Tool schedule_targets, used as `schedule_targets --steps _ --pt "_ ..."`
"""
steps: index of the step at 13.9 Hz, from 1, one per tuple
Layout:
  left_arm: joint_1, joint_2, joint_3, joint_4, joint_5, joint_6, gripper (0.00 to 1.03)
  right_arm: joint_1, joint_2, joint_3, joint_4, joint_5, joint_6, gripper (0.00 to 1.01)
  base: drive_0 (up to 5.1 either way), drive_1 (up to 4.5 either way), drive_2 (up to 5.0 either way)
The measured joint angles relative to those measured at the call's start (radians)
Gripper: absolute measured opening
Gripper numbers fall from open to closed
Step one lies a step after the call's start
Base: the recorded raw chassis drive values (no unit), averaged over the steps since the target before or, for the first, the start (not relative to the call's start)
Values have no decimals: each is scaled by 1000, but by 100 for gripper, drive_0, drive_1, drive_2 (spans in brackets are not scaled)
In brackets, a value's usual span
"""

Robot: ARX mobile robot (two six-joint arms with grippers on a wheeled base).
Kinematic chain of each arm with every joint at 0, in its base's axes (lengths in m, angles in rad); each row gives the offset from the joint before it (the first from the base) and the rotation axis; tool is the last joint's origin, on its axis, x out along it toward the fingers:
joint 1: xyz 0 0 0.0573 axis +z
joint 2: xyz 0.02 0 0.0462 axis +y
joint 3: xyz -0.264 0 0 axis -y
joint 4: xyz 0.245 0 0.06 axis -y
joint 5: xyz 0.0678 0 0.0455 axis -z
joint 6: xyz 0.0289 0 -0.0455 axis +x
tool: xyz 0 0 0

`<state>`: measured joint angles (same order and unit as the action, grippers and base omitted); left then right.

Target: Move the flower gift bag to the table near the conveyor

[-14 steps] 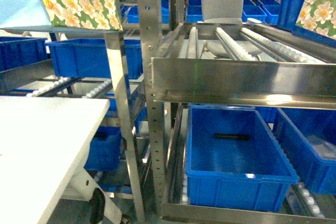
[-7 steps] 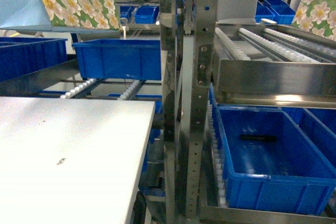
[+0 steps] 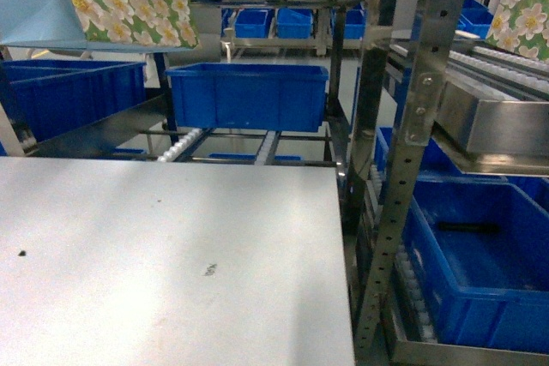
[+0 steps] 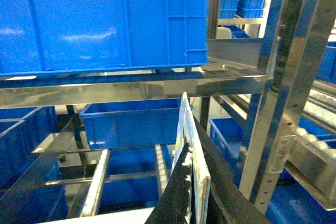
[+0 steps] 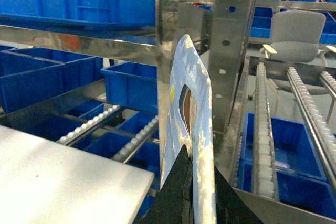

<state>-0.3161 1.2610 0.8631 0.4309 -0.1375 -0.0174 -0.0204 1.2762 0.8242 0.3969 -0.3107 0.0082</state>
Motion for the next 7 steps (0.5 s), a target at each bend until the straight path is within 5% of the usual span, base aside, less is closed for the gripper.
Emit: schedule_targets --steps 7 --pt "0 0 0 -3 0 0 2 0 0 0 0 0 0 2 -500 241 241"
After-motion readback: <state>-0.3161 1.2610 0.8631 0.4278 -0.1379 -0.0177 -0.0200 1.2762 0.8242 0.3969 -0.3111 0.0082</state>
